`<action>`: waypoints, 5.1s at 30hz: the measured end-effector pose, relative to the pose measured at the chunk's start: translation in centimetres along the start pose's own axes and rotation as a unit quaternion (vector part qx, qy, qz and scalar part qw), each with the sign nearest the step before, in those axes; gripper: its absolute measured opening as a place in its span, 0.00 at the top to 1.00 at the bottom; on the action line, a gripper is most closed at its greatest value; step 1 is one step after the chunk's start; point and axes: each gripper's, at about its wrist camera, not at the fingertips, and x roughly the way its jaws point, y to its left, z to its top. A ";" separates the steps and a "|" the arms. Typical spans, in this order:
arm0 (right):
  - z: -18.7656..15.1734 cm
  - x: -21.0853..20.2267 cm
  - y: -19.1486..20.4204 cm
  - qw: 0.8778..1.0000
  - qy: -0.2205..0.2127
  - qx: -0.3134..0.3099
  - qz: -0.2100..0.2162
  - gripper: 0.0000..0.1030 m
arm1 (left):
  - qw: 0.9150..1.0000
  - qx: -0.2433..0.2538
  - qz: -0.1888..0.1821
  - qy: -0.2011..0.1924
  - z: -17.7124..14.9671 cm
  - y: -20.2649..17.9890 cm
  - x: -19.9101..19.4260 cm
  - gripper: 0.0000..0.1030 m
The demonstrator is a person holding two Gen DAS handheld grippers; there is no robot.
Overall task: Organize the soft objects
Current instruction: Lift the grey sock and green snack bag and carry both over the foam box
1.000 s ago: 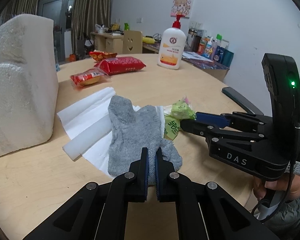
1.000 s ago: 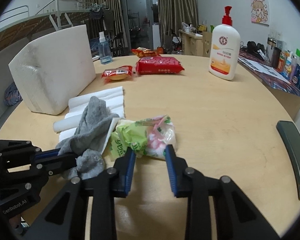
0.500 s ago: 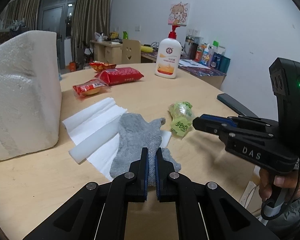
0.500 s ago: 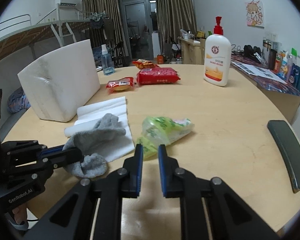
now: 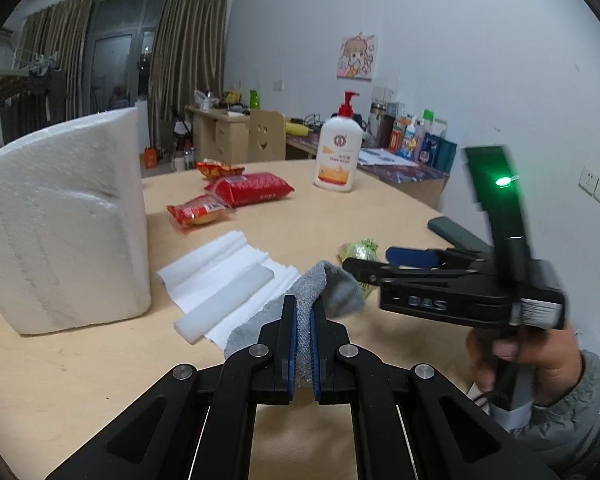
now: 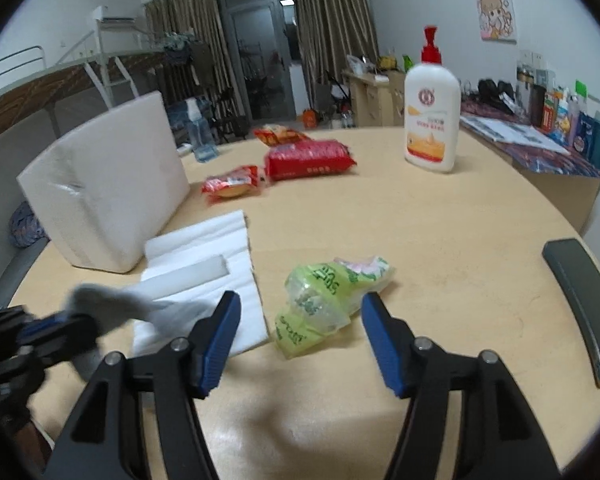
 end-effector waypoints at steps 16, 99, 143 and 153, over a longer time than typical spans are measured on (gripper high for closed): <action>-0.1 2.9 -0.7 0.998 0.047 0.029 -0.031 0.58 | 1.000 -0.012 0.001 -0.024 -0.2 1.6 -2.0 0.95; -2.1 -19.9 12.1 0.950 -0.239 -0.129 0.153 0.74 | 0.966 -0.022 0.172 -0.194 -1.9 -1.1 -25.8 0.94; 5.2 -12.1 16.2 0.949 -0.188 -0.156 0.197 0.74 | 0.963 -0.063 0.204 -0.165 4.7 8.2 -21.0 0.94; 7.4 -10.0 17.2 0.952 -0.169 -0.155 0.201 0.74 | 0.963 -0.072 0.213 -0.149 7.2 11.0 -18.4 0.94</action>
